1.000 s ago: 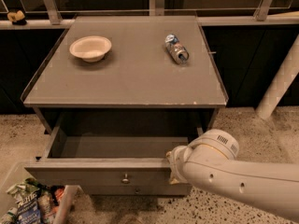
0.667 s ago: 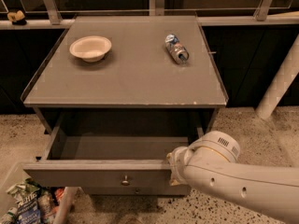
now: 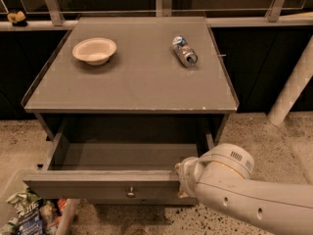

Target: Open top drawer

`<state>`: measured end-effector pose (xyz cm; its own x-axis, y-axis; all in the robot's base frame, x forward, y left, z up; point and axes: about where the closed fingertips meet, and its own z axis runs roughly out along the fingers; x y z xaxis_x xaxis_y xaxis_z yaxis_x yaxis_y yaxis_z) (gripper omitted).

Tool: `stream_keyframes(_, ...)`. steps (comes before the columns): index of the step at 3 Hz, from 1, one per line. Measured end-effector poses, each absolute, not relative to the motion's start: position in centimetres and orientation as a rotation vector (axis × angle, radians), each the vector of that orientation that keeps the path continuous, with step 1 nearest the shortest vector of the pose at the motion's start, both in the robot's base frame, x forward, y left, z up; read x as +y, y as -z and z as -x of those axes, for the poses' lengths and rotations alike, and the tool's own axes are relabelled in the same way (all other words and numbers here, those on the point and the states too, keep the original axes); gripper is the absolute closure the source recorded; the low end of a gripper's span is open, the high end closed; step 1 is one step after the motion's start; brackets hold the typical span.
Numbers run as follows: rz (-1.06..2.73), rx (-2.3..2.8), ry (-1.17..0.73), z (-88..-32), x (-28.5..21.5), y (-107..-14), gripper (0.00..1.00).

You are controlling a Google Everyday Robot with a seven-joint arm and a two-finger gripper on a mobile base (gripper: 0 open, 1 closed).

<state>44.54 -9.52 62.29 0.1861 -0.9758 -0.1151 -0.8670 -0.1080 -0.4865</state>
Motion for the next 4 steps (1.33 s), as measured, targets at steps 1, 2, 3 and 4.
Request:
stream_keyframes(1, 2.011, 1.721, 0.331, -44.07, -9.38, -62.62, 1.0)
stream_keyframes(2, 2.011, 1.721, 0.331, -44.07, -9.38, -62.62, 1.0)
stream_keyframes(3, 2.012, 1.702, 0.343, -43.26, -9.67, -62.52, 1.0)
stream_keyframes(4, 2.011, 1.7, 0.345, -43.12, -9.6, -62.65, 1.0)
